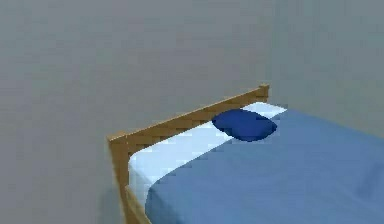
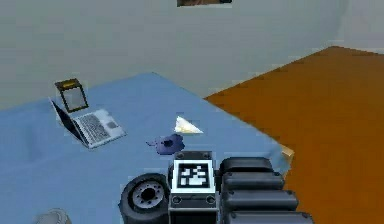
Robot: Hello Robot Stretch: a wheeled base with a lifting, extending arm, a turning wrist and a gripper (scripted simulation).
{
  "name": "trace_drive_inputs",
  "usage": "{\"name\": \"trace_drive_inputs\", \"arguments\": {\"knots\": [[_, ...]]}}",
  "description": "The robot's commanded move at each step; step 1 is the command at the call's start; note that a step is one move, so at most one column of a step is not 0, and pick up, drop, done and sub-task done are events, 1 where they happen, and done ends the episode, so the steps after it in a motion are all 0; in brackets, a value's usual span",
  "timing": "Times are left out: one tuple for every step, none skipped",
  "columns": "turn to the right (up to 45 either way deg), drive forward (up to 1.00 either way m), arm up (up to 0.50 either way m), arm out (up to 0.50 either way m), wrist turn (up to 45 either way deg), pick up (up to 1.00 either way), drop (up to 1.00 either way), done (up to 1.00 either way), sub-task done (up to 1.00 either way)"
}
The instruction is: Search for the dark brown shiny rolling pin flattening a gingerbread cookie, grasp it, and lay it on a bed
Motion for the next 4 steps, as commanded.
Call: {"name": "trace_drive_inputs", "arguments": {"knots": [[-45.0, 0.00, 0.00, 0.00, 0.0, 0.00, 0.00, 0.00, 0.00], [-45.0, 0.00, 0.00, 0.00, 0.0, 0.00, 0.00, 0.00, 0.00], [-30.0, 0.00, 0.00, 0.00, 0.0, 0.00, 0.00, 0.00, 0.00], [45.0, 0.00, 0.00, 0.00, 0.0, 0.00, 0.00, 0.00, 0.00]]}}
